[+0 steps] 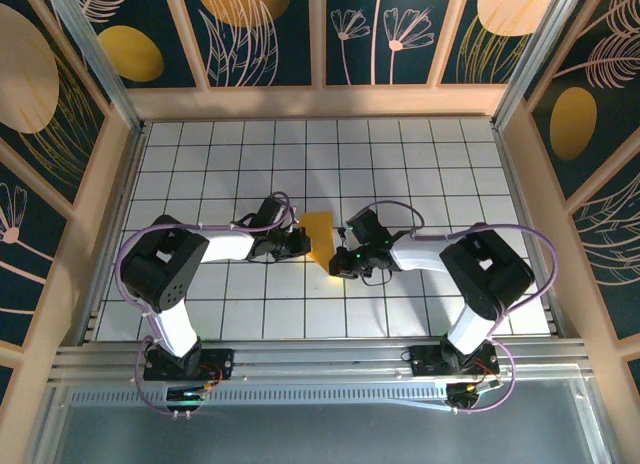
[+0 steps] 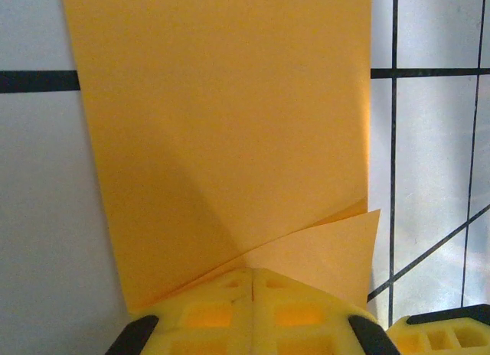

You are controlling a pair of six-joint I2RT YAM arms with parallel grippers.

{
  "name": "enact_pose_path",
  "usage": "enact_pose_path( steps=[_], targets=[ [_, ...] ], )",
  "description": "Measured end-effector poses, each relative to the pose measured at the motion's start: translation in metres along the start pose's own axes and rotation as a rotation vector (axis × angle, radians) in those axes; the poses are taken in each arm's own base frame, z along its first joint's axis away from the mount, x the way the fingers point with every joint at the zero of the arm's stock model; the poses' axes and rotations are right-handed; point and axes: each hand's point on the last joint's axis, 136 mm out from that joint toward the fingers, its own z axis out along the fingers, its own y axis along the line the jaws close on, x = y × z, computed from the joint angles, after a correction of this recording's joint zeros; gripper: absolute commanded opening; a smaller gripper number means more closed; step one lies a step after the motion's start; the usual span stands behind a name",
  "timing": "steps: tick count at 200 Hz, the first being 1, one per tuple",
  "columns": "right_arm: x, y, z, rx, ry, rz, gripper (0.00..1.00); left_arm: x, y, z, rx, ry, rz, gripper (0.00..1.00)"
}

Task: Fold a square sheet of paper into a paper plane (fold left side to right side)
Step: Third fold the triangle at the center of the table.

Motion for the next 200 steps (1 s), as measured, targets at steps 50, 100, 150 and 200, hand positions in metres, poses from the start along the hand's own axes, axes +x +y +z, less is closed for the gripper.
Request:
enact_pose_path(
  steps=[50, 100, 150, 200],
  targets=[
    [0.005, -0.003, -0.002, 0.006, 0.006, 0.005, 0.0, 0.0, 0.0, 0.0, -0.006, 0.004, -0.002, 0.0],
    [0.01, -0.005, -0.005, 0.016, 0.018, 0.012, 0.0, 0.0, 0.0, 0.0, -0.006, 0.004, -0.002, 0.0],
    [0.016, -0.012, -0.014, 0.045, 0.042, 0.027, 0.0, 0.0, 0.0, 0.0, -0.005, 0.004, -0.003, 0.0],
    [-0.032, -0.014, -0.057, -0.002, -0.136, 0.045, 0.17, -0.002, -0.002, 0.001, 0.004, -0.002, -0.021, 0.0]
  ],
)
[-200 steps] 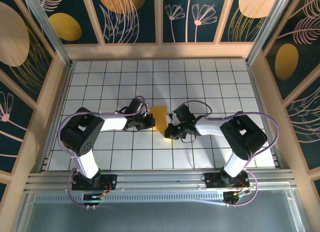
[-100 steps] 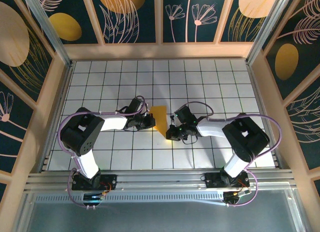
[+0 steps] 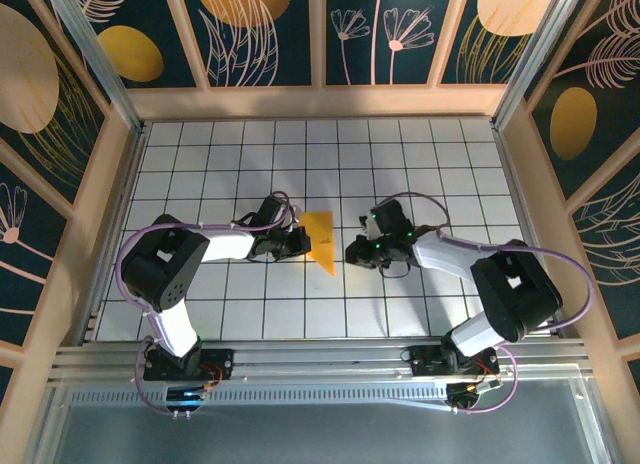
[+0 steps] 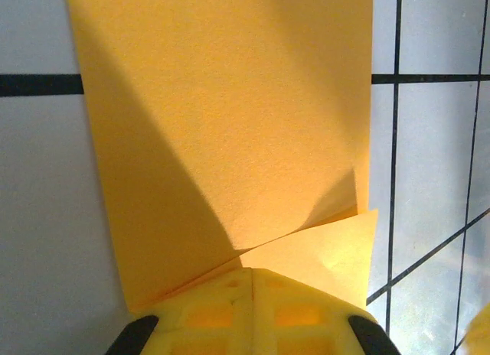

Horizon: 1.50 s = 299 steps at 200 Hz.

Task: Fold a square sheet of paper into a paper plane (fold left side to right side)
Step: Third fold the triangle at the center of the table, then fourth fold the wing at the center of the table.

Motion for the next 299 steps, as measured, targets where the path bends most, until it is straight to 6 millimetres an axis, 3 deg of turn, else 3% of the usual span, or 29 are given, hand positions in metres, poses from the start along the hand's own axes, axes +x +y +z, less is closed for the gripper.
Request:
enact_pose_path(
  steps=[26, 63, 81, 127, 181, 222, 299],
  targets=[
    [-0.027, -0.003, -0.01, -0.024, -0.09, 0.004, 0.21, -0.003, -0.003, 0.003, 0.02, -0.008, -0.018, 0.0],
    [-0.048, -0.004, -0.011, -0.056, -0.168, -0.027, 0.26, -0.011, -0.01, 0.011, 0.056, -0.014, -0.047, 0.0],
    [-0.051, -0.006, -0.007, -0.064, -0.181, -0.045, 0.27, -0.014, -0.012, 0.012, 0.062, -0.02, -0.057, 0.0],
    [-0.051, -0.014, 0.01, -0.069, -0.164, -0.096, 0.3, -0.02, -0.013, 0.01, 0.039, -0.047, -0.067, 0.17],
    [-0.051, -0.01, 0.023, -0.102, -0.123, -0.187, 0.34, -0.052, -0.02, -0.029, 0.0, -0.211, -0.062, 0.29],
    [-0.06, 0.005, 0.033, -0.134, -0.114, -0.253, 0.35, -0.065, 0.003, -0.052, -0.044, -0.302, -0.124, 0.31],
    [-0.068, 0.011, 0.05, -0.15, -0.089, -0.281, 0.3, -0.068, 0.011, -0.054, -0.073, -0.325, -0.137, 0.32]
  ],
)
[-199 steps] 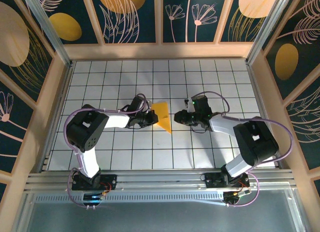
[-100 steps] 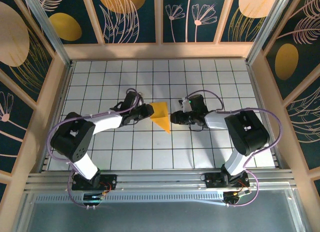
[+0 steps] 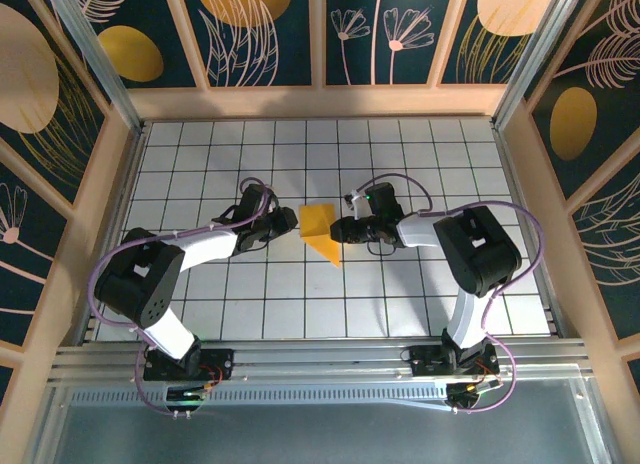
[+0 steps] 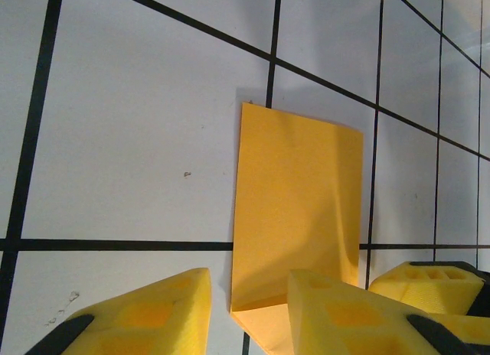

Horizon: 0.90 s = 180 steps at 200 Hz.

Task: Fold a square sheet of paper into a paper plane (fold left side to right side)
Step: Fourth fold the wing at the center of the table.

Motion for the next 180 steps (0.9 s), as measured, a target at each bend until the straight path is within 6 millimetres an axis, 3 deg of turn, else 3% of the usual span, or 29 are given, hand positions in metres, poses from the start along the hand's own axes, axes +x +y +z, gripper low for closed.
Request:
enact_pose_path(
  steps=[21, 48, 89, 136, 180],
  targets=[
    [0.0, 0.0, 0.0, -0.002, 0.001, -0.003, 0.22, 0.0, 0.0, 0.0, 0.0, 0.0, -0.001, 0.33],
    [0.001, 0.001, 0.0, -0.004, 0.006, -0.001, 0.0, -0.003, 0.004, -0.001, 0.003, -0.001, -0.014, 0.38],
    [-0.002, 0.004, -0.004, -0.003, -0.003, -0.009, 0.0, -0.007, 0.012, -0.005, 0.047, 0.007, -0.067, 0.5],
    [-0.019, 0.028, -0.026, -0.052, -0.071, -0.055, 0.0, -0.011, -0.008, -0.007, 0.18, 0.032, -0.087, 0.5],
    [-0.011, 0.028, -0.034, -0.08, -0.078, -0.025, 0.0, -0.001, -0.016, 0.009, 0.251, 0.104, -0.102, 0.49]
  ],
)
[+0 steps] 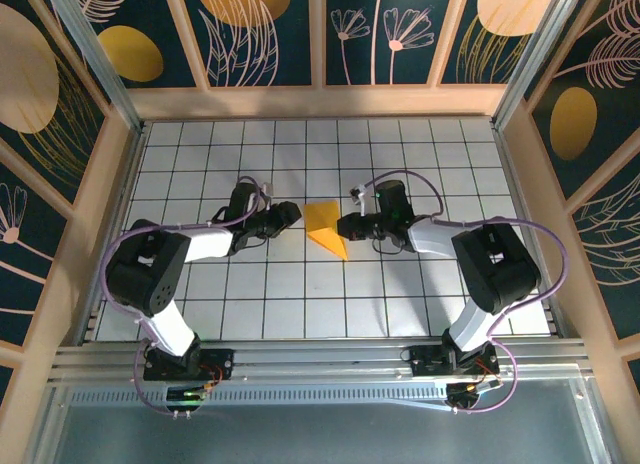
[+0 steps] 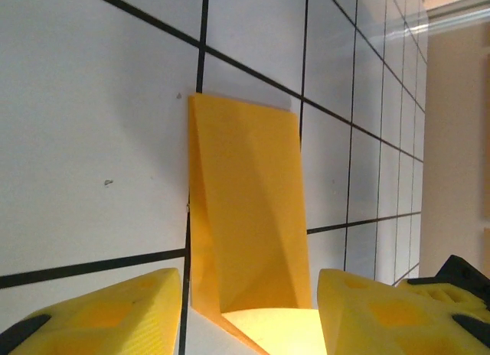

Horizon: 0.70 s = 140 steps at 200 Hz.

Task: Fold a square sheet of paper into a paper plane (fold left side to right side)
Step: Fourth fold the wing at the center of the table.

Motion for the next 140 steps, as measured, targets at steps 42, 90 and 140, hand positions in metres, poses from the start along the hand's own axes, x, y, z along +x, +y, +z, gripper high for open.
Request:
enact_pose_path(
  steps=[42, 90, 140],
  targets=[
    [0.0, 0.003, -0.004, -0.025, -0.014, 0.013, 0.0, 0.007, 0.003, 0.018, 0.023, 0.073, -0.02, 0.46],
    [-0.003, 0.006, -0.005, -0.04, -0.027, 0.018, 0.0, 0.008, 0.0, 0.033, 0.059, 0.119, -0.019, 0.42],
    [-0.003, 0.007, -0.005, -0.045, -0.036, 0.015, 0.0, 0.012, 0.007, 0.041, 0.062, 0.147, -0.03, 0.23]
  ],
)
